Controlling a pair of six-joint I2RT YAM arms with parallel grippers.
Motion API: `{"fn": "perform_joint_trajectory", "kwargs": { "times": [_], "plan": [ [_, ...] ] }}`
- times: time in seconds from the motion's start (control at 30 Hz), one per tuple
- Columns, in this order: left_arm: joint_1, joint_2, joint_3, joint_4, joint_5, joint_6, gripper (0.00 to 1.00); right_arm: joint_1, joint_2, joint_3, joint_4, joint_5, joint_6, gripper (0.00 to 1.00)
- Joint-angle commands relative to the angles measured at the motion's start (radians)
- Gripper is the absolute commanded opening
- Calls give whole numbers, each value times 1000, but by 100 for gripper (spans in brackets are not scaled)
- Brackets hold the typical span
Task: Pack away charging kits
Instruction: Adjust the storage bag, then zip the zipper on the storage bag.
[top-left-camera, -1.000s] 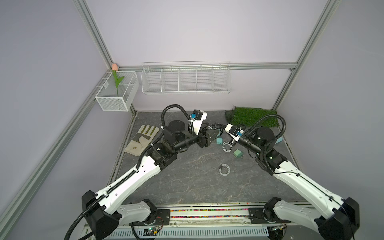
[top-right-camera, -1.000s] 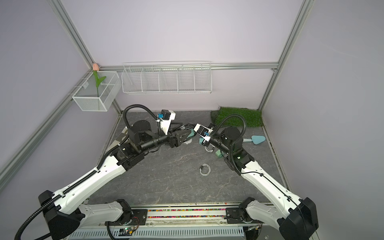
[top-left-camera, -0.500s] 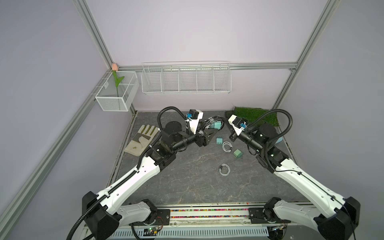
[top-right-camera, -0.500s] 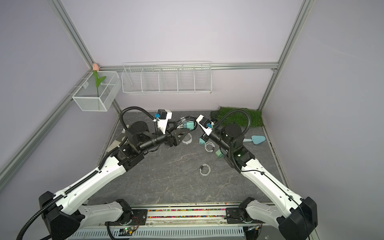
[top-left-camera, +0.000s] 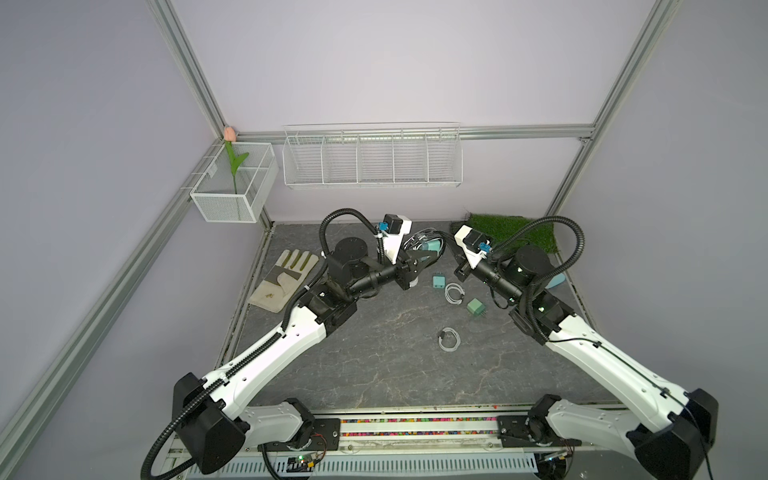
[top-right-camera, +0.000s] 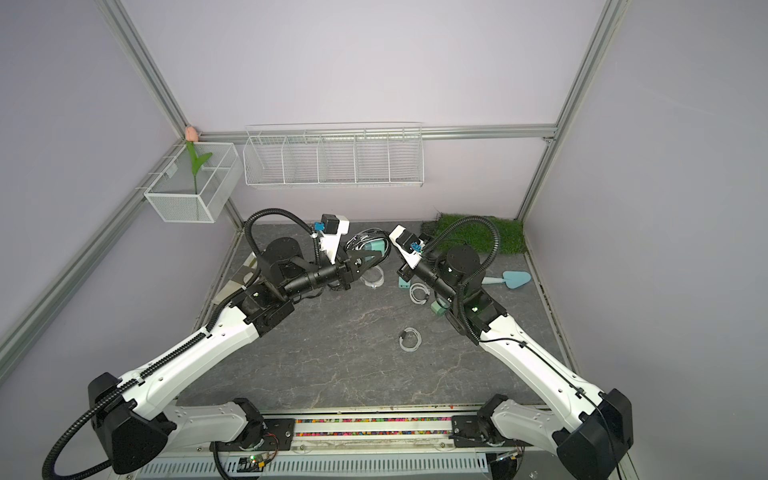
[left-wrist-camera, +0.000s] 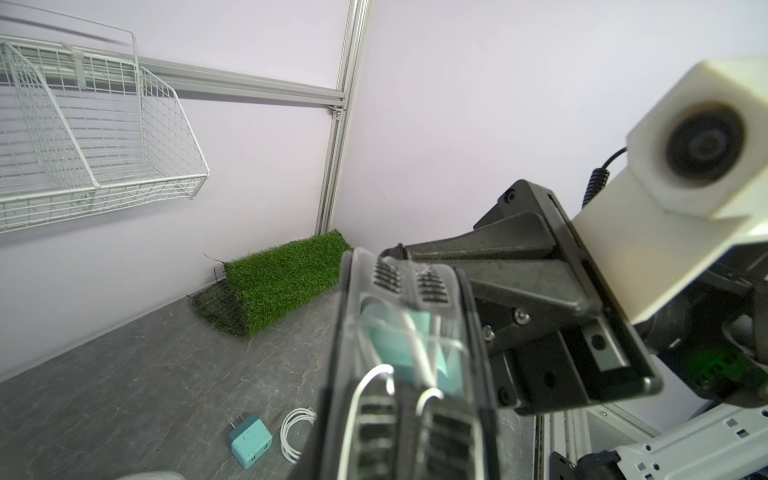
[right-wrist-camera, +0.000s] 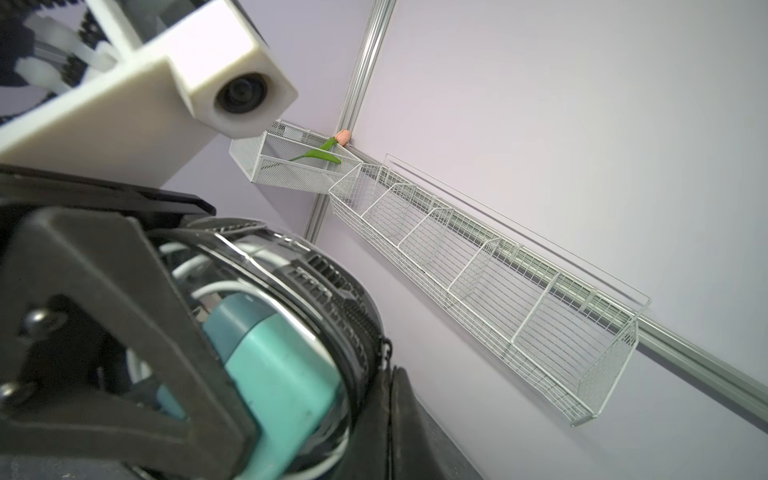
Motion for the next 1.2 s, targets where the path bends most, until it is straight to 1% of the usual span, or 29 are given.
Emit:
{"fn": "perform_joint_trajectory", "kwargs": {
  "times": [0.0, 0.1, 0.23, 0.3, 0.4, 0.53, 0.67, 0.8, 0.93, 1.1, 1.17],
  "plan": [
    [-3, -12, 46, -49, 29, 11, 0, -10, 38, 3, 25, 22, -118, 6],
    [0, -18, 63, -172, 34, 26, 0, -51, 58, 29, -42, -28, -213, 6],
    [0, -21, 87, -341, 48, 46, 0, -68, 42, 26, -103, -58, -322, 6],
    [0, -14, 103, -420, 76, 58, 0, -73, 29, 24, -135, -86, -369, 6],
    [0, -4, 106, -491, 107, 64, 0, -80, 20, 31, -185, -138, -427, 6],
    [0, 18, 104, -558, 149, 73, 0, -85, 22, 46, -241, -155, -493, 6],
    [0, 63, 120, -621, 171, 87, 0, -89, 31, 73, -283, -154, -505, 6],
    [-8, 118, 143, -678, 254, 131, 0, -95, 27, 81, -275, -153, -499, 6],
    [-40, 126, 148, -689, 241, 149, 0, -96, 55, 125, -321, -166, -489, 6],
    [-53, 139, 158, -712, 249, 165, 0, -93, 54, 113, -295, -202, -481, 6],
    [-56, 156, 162, -720, 251, 168, 0, -94, 50, 120, -293, -236, -470, 6]
  ]
}}
